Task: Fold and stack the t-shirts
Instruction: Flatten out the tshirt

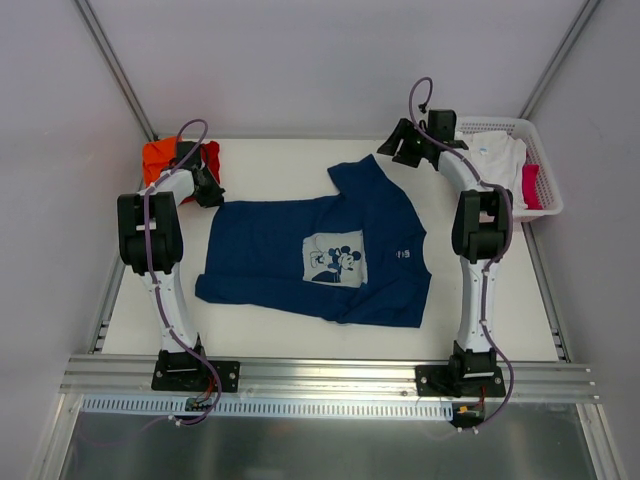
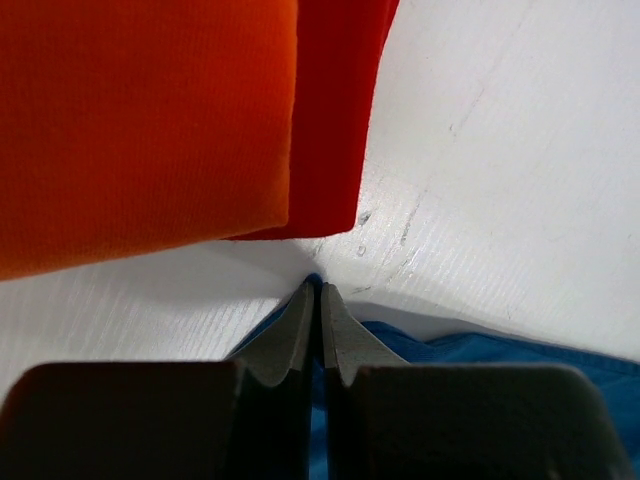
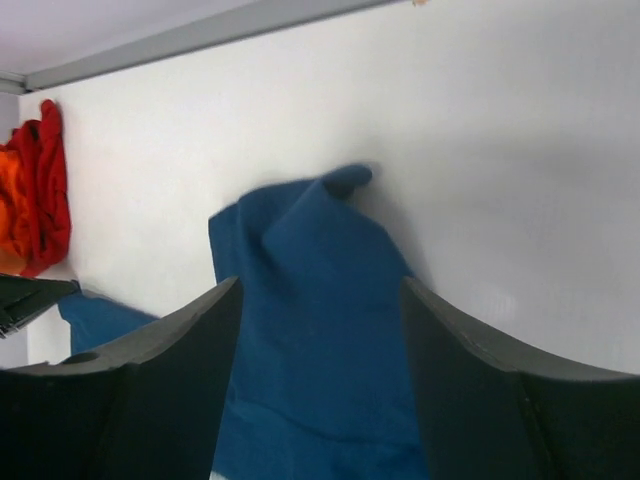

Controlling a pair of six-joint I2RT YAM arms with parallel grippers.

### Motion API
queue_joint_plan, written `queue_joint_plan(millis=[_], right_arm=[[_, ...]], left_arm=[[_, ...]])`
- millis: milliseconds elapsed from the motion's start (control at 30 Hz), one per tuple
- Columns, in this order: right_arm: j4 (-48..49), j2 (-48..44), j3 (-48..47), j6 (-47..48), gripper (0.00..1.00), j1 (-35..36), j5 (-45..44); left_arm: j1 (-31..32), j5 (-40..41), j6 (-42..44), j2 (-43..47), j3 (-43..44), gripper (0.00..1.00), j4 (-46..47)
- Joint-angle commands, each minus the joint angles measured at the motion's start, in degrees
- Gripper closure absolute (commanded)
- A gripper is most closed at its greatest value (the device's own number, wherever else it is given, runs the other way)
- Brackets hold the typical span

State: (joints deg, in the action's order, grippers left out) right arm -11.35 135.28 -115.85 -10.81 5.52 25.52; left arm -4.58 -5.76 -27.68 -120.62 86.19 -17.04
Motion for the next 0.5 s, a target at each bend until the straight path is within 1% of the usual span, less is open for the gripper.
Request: queue_joint_plan(millis=[0,100,133,200,233,300,467], right_arm=[[3.8,6.5,-7.6,-5.3,0.34,-1.3,8.1],[10.6,11.7,-10.7,-10.7,0.34,-2.1,11.6],[12.0,13.1,-11.7,-13.9,0.34,-2.3,12.3],[18.5,17.1,-14.3,-18.2,0.34,-2.8,15.1],[22.3,18.3,-15.0,-22.5,0.34,-3.1,15.8],[24.0,21.2,-17.3,-25.2,0.34,-3.2,16.7],[27.1,22.7,-17.2,-27.9,0.36,-3.1,17.2]], left_arm=[[-0.1,-0.5,0.2,2.1,-1.4,1.00,-2.6],[0.0,-0.5,0.2,2.1,-1.4,1.00,-2.5],[0.0,-0.5,0.2,2.0,-1.4,1.00,-2.6],[0.0,-0.6,0.1,2.0,-1.3,1.00,-2.5],[0.0,-0.7,0.0,1.9,-1.3,1.00,-2.6],[0.2,-0.8,-0.2,1.9,-1.2,1.00,-2.6],[0.5,-1.3,-0.5,1.3,-0.9,1.00,-2.6]])
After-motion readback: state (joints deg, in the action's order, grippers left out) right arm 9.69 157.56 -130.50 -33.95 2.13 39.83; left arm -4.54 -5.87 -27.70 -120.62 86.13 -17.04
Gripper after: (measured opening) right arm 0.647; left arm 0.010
